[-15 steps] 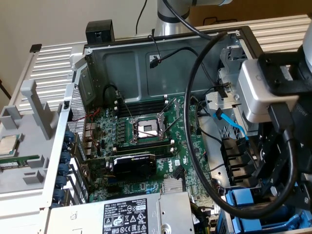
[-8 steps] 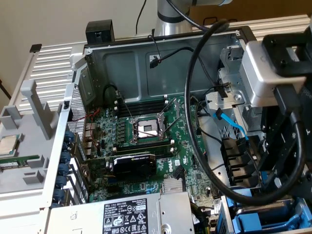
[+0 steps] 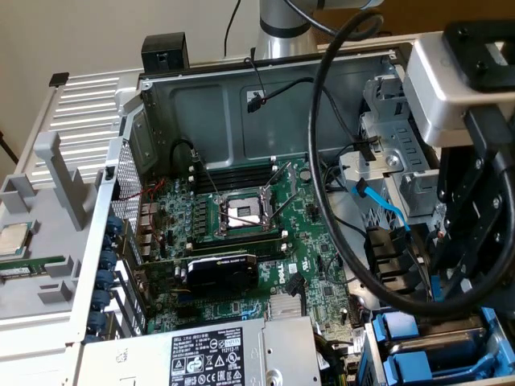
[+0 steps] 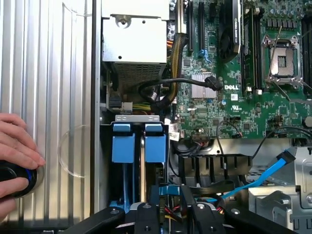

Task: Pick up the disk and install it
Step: 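Insert the second disk wire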

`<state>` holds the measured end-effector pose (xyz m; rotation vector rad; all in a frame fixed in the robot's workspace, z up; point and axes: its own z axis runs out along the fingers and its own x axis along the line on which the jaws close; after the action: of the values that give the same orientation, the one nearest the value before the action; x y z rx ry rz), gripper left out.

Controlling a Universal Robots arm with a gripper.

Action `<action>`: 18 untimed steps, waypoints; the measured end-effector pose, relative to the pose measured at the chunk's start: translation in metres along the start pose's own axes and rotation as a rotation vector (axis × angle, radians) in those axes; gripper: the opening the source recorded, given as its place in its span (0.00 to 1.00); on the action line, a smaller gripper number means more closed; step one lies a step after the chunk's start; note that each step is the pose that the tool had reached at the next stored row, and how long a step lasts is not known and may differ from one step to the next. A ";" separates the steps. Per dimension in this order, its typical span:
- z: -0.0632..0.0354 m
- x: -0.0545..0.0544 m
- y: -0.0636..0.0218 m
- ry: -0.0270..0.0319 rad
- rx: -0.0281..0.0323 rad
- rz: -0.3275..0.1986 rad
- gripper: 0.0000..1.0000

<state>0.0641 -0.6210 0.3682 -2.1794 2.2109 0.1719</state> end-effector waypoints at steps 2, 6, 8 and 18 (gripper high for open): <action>-0.0003 0.000 -0.0026 0.0001 0.0000 0.000 0.31; -0.0006 0.000 -0.0074 0.0001 -0.0010 0.000 0.31; -0.0006 0.000 -0.0087 0.0000 -0.0018 0.000 0.31; -0.0007 0.000 -0.0089 0.0000 -0.0022 0.000 0.31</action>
<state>0.0730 -0.6210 0.3684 -2.1804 2.2119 0.1744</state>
